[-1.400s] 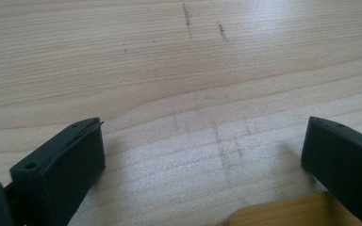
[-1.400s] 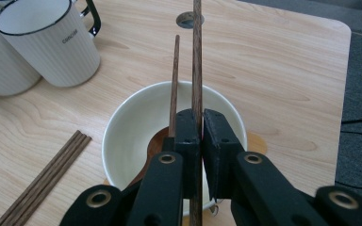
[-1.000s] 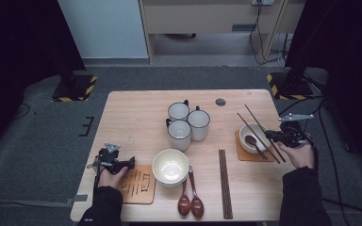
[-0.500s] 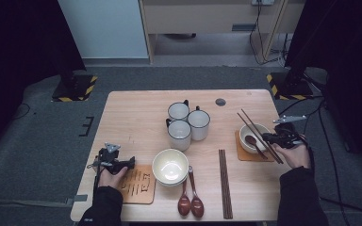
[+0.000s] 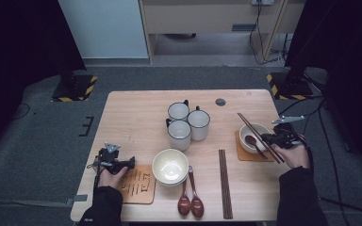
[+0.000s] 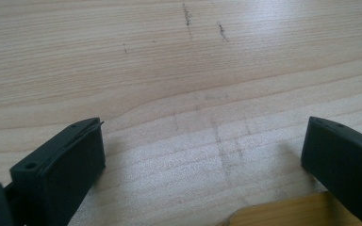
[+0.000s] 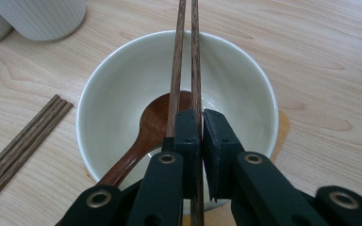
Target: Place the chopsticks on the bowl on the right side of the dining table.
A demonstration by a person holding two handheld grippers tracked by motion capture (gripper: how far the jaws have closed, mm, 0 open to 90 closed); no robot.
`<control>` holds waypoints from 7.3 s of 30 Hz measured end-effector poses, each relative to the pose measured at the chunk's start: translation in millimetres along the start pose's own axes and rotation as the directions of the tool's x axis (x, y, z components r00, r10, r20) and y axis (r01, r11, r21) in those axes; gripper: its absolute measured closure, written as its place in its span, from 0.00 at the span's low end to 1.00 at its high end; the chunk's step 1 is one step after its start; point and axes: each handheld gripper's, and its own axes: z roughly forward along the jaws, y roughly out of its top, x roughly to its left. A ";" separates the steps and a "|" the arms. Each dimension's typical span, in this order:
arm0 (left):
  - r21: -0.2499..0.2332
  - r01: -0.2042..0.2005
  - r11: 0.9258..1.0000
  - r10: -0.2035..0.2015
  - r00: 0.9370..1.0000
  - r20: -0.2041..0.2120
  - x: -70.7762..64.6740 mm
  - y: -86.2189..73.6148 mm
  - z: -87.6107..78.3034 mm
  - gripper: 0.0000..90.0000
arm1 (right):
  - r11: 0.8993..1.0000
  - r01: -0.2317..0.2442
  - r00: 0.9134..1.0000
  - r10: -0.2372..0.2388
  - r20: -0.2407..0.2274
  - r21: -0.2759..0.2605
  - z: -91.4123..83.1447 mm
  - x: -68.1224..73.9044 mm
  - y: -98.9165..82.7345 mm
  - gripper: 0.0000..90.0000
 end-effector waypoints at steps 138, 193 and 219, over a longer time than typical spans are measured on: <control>0.000 0.000 1.000 0.000 1.000 0.000 0.0 0.0 0.0 0.00 | 0.989 0.073 0.997 -0.076 -0.023 -0.129 -24.4 10.9 -3.4 0.80; 0.000 0.000 1.000 0.000 1.000 0.000 0.0 0.0 0.0 0.00 | 0.988 -0.083 0.992 0.094 0.081 -0.131 -56.7 38.1 -67.1 0.90; 0.000 0.000 1.000 0.000 1.000 0.000 0.0 0.0 0.0 0.00 | 0.985 -0.124 0.985 0.136 0.103 -0.120 -49.4 28.9 -71.5 0.86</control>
